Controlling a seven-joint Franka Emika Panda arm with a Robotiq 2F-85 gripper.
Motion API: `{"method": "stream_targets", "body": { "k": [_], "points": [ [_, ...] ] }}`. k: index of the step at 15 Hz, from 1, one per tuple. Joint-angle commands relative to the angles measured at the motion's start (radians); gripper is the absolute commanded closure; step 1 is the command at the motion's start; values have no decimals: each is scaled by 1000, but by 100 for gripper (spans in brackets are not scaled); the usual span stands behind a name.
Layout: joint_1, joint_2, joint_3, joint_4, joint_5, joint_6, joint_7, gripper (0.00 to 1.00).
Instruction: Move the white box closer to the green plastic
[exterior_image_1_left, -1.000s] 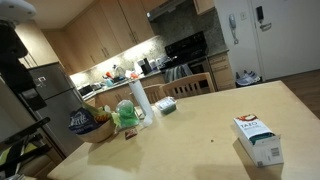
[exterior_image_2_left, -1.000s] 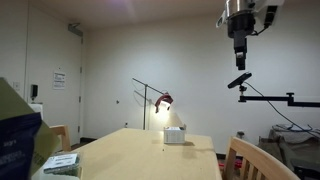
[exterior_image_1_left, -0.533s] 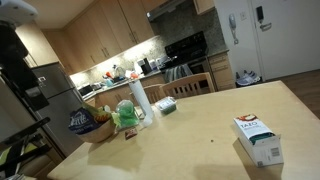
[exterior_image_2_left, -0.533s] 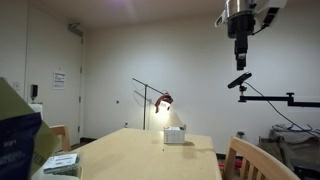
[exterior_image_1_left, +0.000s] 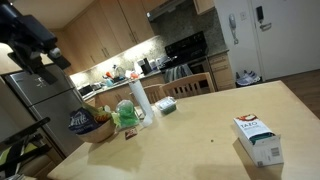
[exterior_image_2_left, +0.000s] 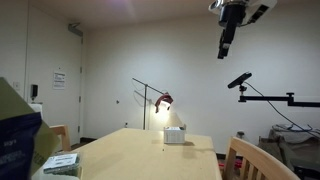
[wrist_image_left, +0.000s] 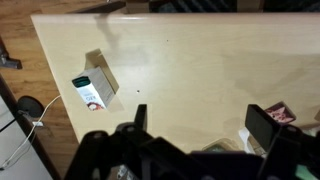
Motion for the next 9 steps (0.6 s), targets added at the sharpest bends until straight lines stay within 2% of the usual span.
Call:
{"method": "stream_targets", "body": {
  "k": [1, 4, 9],
  "points": [
    [9, 99, -30, 136, 16, -6, -45, 0],
    [1, 229, -54, 282, 56, -72, -36, 0],
    [-28, 463, -80, 534, 114, -248, -7, 0]
  ]
}}
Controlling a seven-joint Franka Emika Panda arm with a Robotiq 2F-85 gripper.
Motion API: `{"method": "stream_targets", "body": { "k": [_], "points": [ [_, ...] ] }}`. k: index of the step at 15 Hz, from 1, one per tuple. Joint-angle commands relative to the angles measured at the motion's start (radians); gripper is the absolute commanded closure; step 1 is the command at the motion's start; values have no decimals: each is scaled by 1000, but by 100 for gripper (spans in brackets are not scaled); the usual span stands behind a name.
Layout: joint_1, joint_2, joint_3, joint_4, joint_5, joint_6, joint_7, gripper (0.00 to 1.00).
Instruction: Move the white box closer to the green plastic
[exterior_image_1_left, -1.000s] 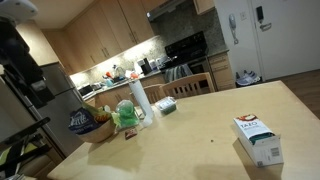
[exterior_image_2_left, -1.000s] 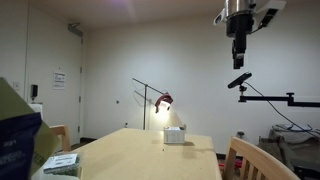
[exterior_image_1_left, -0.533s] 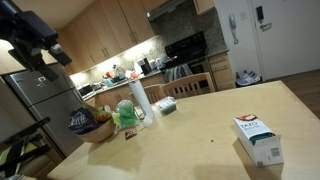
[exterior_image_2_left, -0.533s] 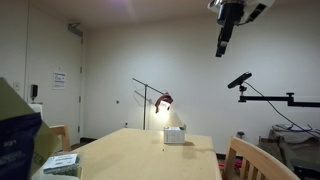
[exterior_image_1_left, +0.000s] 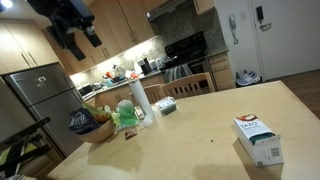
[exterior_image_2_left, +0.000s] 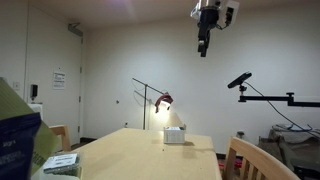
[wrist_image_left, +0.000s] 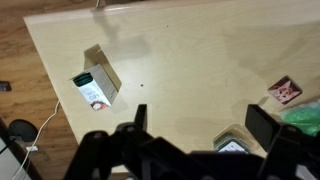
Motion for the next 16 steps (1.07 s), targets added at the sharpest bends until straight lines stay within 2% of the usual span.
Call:
{"method": "stream_targets", "body": {
  "k": [1, 3, 5, 9, 12, 13, 14, 15, 16],
  "points": [
    [-29, 202, -6, 233, 35, -158, 18, 0],
    [-43, 288, -5, 331, 36, -228, 28, 0],
    [-56, 354, 0, 403, 19, -235, 68, 0],
    [-53, 426, 9, 446, -44, 2, 215, 0],
    [-38, 451, 9, 427, -202, 188, 298, 0],
    [-41, 457, 11, 428, -197, 183, 289, 0],
    [-55, 452, 26, 433, -113, 109, 180, 0],
    [-49, 452, 19, 418, -156, 156, 245, 0],
    [-51, 456, 22, 418, -142, 146, 223, 0]
  ]
}}
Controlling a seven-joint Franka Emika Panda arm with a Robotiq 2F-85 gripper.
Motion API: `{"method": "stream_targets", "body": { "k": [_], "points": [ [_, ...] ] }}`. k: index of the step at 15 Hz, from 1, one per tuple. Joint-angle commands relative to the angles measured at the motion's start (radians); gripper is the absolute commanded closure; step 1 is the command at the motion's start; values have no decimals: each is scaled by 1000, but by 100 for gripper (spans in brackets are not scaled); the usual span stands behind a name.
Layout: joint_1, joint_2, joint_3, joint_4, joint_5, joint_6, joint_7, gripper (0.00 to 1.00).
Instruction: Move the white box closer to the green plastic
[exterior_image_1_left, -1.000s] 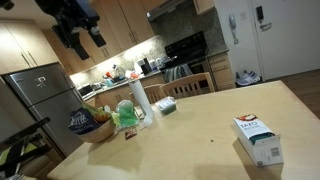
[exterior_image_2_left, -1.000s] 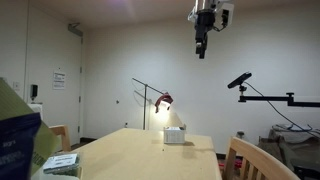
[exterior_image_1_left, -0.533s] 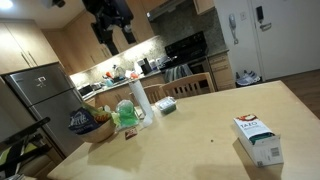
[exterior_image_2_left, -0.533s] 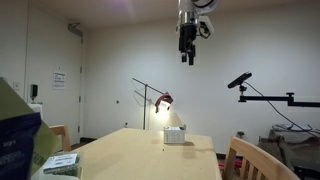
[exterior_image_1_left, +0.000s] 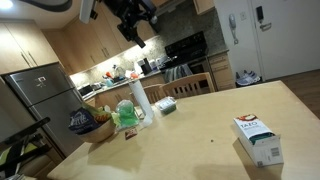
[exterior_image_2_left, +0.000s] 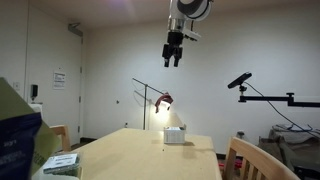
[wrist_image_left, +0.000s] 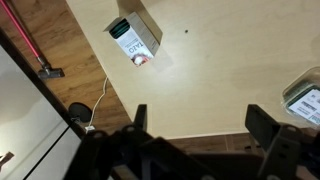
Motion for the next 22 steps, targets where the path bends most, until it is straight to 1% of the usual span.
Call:
{"method": "stream_targets", "body": {
  "k": [1, 3, 4, 5, 7, 8, 9, 10, 12, 13, 14, 15, 16, 18, 20, 22],
  "points": [
    [-8, 1, 9, 3, 5, -5, -9, 0],
    [-8, 1, 9, 3, 7, -7, -11, 0],
    [2, -27, 13, -39, -28, 33, -9, 0],
    [7, -26, 13, -49, -73, 66, -20, 0],
    [7, 6, 7, -31, -153, 43, -7, 0],
    [7, 21, 2, -30, -208, 39, -9, 0],
    [8, 35, -5, -35, -279, 54, -5, 0],
    [11, 55, -16, -27, -360, 38, 18, 0],
    [6, 101, -38, -15, -490, 49, 15, 0],
    [-1, 122, -45, -12, -545, 59, -10, 0],
    [-6, 142, -55, -14, -612, 86, -2, 0],
    [-25, 159, -55, -17, -627, 142, -35, 0],
    [-31, 188, -63, -3, -664, 167, -28, 0],
    [-62, 238, -68, 17, -676, 254, -44, 0],
    [-95, 288, -64, 43, -634, 317, -74, 0],
    [-126, 337, -52, 75, -560, 339, -124, 0]
  ]
}}
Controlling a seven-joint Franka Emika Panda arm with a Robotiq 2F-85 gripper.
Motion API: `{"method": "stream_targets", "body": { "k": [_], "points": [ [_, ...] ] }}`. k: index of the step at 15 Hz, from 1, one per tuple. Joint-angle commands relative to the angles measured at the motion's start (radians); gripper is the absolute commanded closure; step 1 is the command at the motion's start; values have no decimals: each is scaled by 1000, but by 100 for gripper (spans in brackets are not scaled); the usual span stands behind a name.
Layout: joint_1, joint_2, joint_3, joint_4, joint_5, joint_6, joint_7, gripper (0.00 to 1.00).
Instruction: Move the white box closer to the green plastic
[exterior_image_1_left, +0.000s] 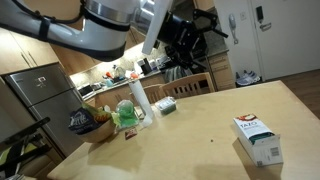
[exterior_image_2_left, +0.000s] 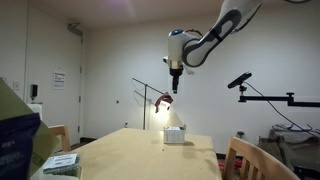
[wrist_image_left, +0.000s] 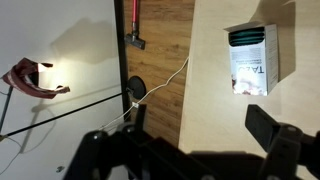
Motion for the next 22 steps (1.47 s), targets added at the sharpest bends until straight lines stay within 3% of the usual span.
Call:
{"method": "stream_targets", "body": {
  "k": [1, 7, 8, 12, 17, 20, 22],
  "points": [
    [-54, 95, 21, 87, 123, 35, -115, 0],
    [-81, 204, 40, 200, 388, -59, -309, 0],
    [-56, 171, 7, 132, 350, 6, -265, 0],
    [-59, 200, 11, 170, 380, -19, -285, 0],
    [-168, 241, 182, 220, 576, -36, -685, 0],
    [-231, 300, 254, 295, 707, -117, -921, 0],
    [-257, 355, 266, 380, 784, -230, -1064, 0]
  ]
}}
